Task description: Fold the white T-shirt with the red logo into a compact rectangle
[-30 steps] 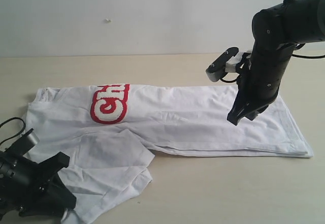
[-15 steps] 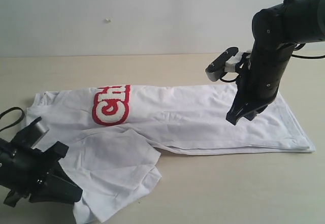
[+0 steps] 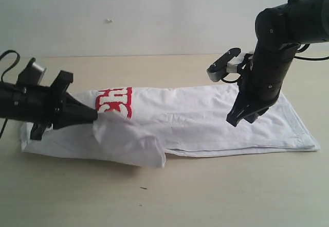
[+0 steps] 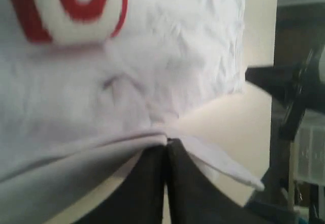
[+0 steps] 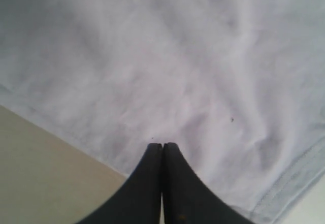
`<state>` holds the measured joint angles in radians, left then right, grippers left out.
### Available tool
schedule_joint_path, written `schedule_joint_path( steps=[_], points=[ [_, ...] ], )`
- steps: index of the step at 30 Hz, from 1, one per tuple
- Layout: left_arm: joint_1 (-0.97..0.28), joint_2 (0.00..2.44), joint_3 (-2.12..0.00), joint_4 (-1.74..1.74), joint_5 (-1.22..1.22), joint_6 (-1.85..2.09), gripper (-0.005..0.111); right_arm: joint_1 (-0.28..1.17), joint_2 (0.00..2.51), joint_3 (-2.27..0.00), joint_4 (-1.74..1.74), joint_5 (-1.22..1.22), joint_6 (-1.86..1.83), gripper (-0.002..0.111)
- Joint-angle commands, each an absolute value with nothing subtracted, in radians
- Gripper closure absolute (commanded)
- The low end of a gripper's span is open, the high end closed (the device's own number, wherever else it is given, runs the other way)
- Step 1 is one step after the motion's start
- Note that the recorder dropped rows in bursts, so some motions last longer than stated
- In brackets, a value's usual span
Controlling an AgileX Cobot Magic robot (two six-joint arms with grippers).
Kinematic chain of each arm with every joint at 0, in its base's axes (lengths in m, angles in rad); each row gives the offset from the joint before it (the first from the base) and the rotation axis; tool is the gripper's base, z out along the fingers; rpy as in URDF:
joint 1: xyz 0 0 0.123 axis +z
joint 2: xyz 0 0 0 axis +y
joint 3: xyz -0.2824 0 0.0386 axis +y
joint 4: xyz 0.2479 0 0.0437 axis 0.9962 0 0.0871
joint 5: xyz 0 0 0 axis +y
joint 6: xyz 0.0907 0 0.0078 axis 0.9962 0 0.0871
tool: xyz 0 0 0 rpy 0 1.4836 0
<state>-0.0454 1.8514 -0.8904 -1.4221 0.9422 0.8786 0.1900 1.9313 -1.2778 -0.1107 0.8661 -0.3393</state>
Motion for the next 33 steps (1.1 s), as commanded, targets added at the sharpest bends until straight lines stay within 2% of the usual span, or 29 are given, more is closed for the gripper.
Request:
schedule_joint_path(
  steps=[1, 8, 11, 16, 18, 20, 24, 28, 30, 31, 33],
  points=[
    [-0.034, 1.904, -1.016, -1.516, 0.783, 0.883, 0.107, 0.187, 1.919, -1.284, -0.106, 0.863, -0.348, 0.108],
    [-0.016, 2.039, -1.158, -1.55, 0.666, 0.878, 0.104, 0.187, 1.919, -1.284, -0.067, 0.86, -0.373, 0.108],
    [-0.01, 2.069, -1.166, -1.548, 0.674, 0.878, 0.084, 0.187, 1.919, -1.284, -0.065, 0.86, -0.376, 0.108],
    [-0.003, 2.063, -1.166, -1.513, 0.684, 0.886, 0.031, 0.187, 1.919, -1.284, -0.063, 0.86, -0.384, 0.108],
    [0.008, 2.054, -1.166, -1.524, 0.686, 0.882, 0.025, 0.187, 1.919, -1.284, -0.059, 0.86, -0.384, 0.108],
    [0.019, 2.044, -1.166, -1.534, 0.691, 0.882, 0.027, 0.187, 1.919, -1.284, -0.054, 0.86, -0.384, 0.108],
    [0.049, 2.031, -1.166, -1.527, 0.76, 0.882, 0.044, 0.187, 1.919, -1.284, -0.051, 0.86, -0.384, 0.108],
    [0.071, 2.031, -1.166, -1.414, 0.913, 0.882, 0.078, 0.187, 1.919, -1.284, -0.051, 0.85, -0.384, 0.108],
    [0.071, 2.031, -1.166, -1.314, 0.949, 0.882, 0.102, 0.187, 1.919, -1.284, -0.051, 0.844, -0.384, 0.108],
    [0.071, 2.031, -1.166, -1.276, 0.952, 0.882, 0.106, 0.187, 1.919, -1.284, -0.051, 0.844, -0.384, 0.108],
    [0.068, 2.033, -1.166, -1.196, 0.947, 0.878, 0.106, 0.187, 1.919, -1.284, -0.051, 0.844, -0.384, 0.108]
  ],
)
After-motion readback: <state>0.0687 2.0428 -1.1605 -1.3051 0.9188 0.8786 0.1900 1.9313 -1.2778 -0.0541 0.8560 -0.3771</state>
